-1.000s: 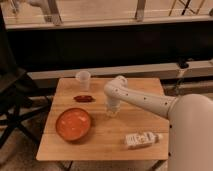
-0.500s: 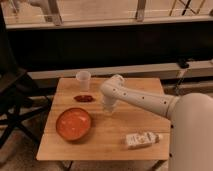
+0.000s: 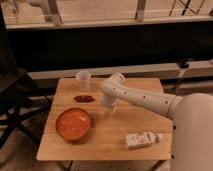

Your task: Drag the pepper across the table

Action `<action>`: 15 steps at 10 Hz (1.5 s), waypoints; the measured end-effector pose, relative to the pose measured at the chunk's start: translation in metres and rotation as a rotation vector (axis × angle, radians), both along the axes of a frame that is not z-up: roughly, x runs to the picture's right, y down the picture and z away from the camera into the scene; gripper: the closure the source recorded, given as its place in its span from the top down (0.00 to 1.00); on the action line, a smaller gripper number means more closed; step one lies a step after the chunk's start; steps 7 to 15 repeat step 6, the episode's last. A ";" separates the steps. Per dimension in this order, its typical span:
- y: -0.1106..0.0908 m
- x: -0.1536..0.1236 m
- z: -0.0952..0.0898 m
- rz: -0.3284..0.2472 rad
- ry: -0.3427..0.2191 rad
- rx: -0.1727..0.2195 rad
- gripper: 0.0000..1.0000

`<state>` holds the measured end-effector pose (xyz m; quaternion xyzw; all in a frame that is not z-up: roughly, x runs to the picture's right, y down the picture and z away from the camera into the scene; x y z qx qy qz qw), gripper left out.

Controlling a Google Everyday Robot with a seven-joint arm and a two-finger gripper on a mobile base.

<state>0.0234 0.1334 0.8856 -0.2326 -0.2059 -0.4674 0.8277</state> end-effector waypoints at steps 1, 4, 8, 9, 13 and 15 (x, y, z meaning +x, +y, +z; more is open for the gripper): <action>-0.003 0.000 0.001 0.014 0.011 0.005 0.80; -0.009 -0.006 0.003 0.066 0.043 0.022 0.80; -0.013 -0.009 0.003 0.095 0.061 0.034 0.80; -0.013 -0.009 0.003 0.095 0.061 0.034 0.80; -0.013 -0.009 0.003 0.095 0.061 0.034 0.80; -0.013 -0.009 0.003 0.095 0.061 0.034 0.80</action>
